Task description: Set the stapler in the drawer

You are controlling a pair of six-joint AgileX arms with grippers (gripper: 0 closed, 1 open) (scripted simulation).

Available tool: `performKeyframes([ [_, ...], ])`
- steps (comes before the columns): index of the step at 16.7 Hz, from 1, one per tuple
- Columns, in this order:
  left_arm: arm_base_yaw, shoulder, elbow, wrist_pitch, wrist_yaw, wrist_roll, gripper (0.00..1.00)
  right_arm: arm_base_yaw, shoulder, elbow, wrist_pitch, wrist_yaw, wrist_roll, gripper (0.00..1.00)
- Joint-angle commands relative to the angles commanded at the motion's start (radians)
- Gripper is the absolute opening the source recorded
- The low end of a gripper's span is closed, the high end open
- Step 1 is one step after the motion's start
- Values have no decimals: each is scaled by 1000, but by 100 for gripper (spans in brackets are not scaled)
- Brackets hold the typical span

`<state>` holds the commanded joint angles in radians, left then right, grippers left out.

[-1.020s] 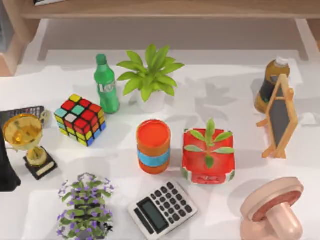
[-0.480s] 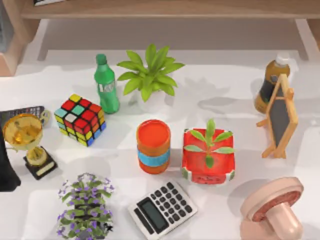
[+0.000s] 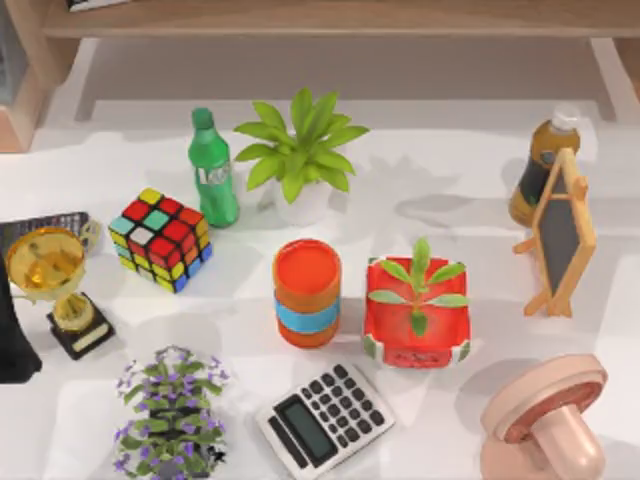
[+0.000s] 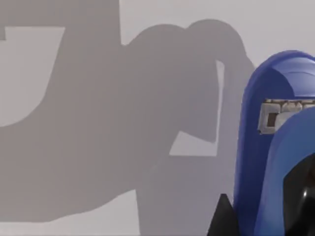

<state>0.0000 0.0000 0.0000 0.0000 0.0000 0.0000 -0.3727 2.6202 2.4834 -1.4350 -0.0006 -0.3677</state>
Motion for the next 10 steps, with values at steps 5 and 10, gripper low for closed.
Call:
performKeyframes([
  [5,0,0,0,0,0,0,100,13,-156,59,-17,-16,75,0],
  [10,0,0,0,0,0,0,100,32,-371,136,-51,-7,200,0],
])
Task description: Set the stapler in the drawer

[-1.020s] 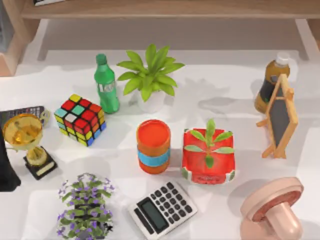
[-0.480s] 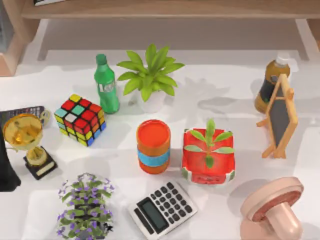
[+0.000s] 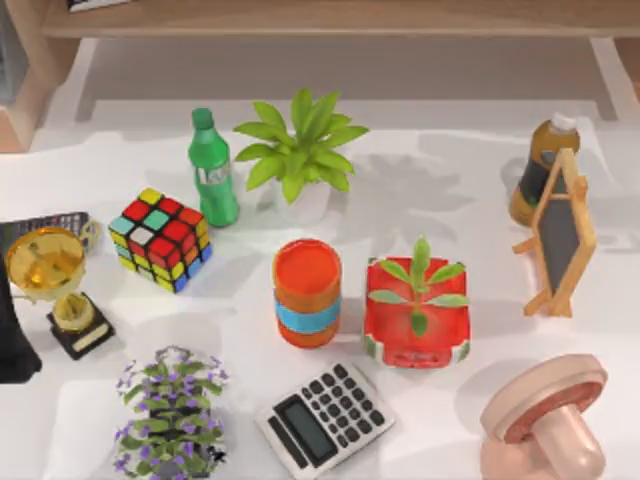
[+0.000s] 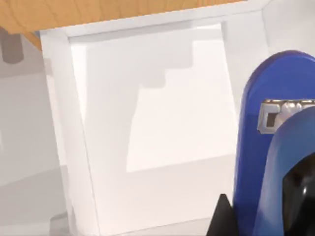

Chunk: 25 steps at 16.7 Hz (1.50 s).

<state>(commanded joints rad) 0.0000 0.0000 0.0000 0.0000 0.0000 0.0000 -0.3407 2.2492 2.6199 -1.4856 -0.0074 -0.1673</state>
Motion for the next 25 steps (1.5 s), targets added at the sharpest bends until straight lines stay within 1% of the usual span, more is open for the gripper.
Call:
performKeyframes([
  [2,0,0,0,0,0,0,100,3,-22,28,16,12,23,0],
  [5,0,0,0,0,0,0,100,-3,18,33,52,32,17,0],
  [9,0,0,0,0,0,0,100,-40,140,-43,73,42,-60,0],
  [15,0,0,0,0,0,0,100,-34,339,-172,99,9,-189,0],
  [21,0,0,0,0,0,0,100,-38,362,-189,95,7,-201,0],
  [25,0,0,0,0,0,0,100,-38,362,-189,95,7,-201,30],
])
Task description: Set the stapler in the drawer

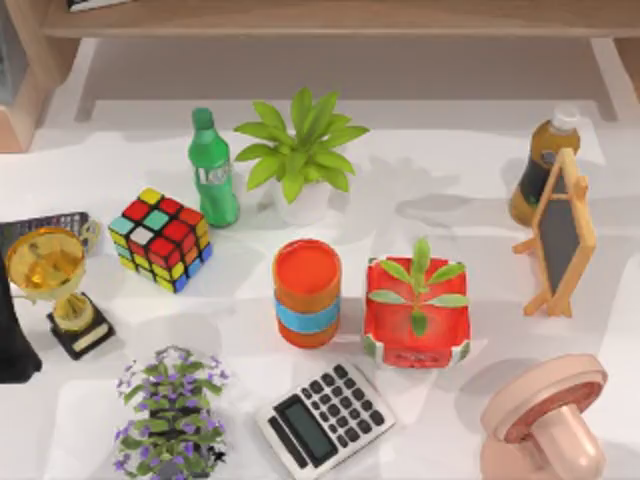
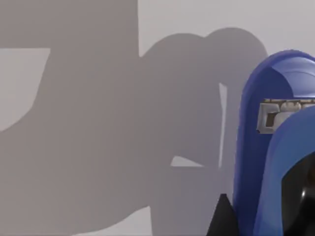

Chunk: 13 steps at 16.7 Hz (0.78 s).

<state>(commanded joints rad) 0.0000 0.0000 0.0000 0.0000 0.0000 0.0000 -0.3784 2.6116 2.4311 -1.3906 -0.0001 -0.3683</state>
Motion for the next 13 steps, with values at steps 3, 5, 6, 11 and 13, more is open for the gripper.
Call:
performKeyframes([
  [3,0,0,0,0,0,0,100,0,0,0,0,0,0,53],
  [5,0,0,0,0,0,0,100,0,0,0,0,0,0,68],
  [6,0,0,0,0,0,0,100,0,0,0,0,0,0,75],
  [11,0,0,0,0,0,0,100,0,0,0,0,0,0,100],
  [13,0,0,0,0,0,0,100,0,0,0,0,0,0,100],
])
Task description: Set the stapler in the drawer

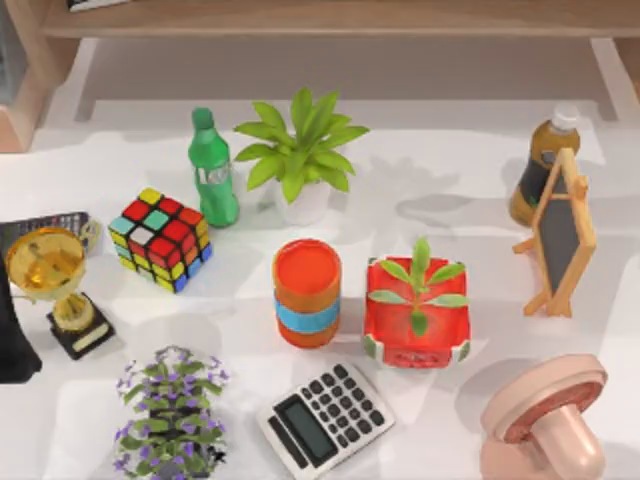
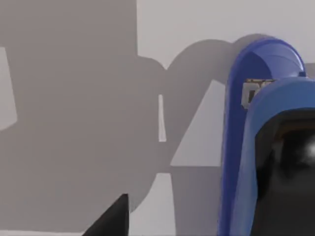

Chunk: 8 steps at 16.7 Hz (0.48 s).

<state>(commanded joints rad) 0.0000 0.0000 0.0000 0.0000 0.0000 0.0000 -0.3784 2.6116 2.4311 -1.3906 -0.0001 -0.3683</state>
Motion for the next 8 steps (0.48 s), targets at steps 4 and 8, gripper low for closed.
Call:
performKeyframes([
  [4,0,0,0,0,0,0,100,0,0,0,0,0,0,100],
  [8,0,0,0,0,0,0,100,1,-23,-18,15,-8,-13,100],
])
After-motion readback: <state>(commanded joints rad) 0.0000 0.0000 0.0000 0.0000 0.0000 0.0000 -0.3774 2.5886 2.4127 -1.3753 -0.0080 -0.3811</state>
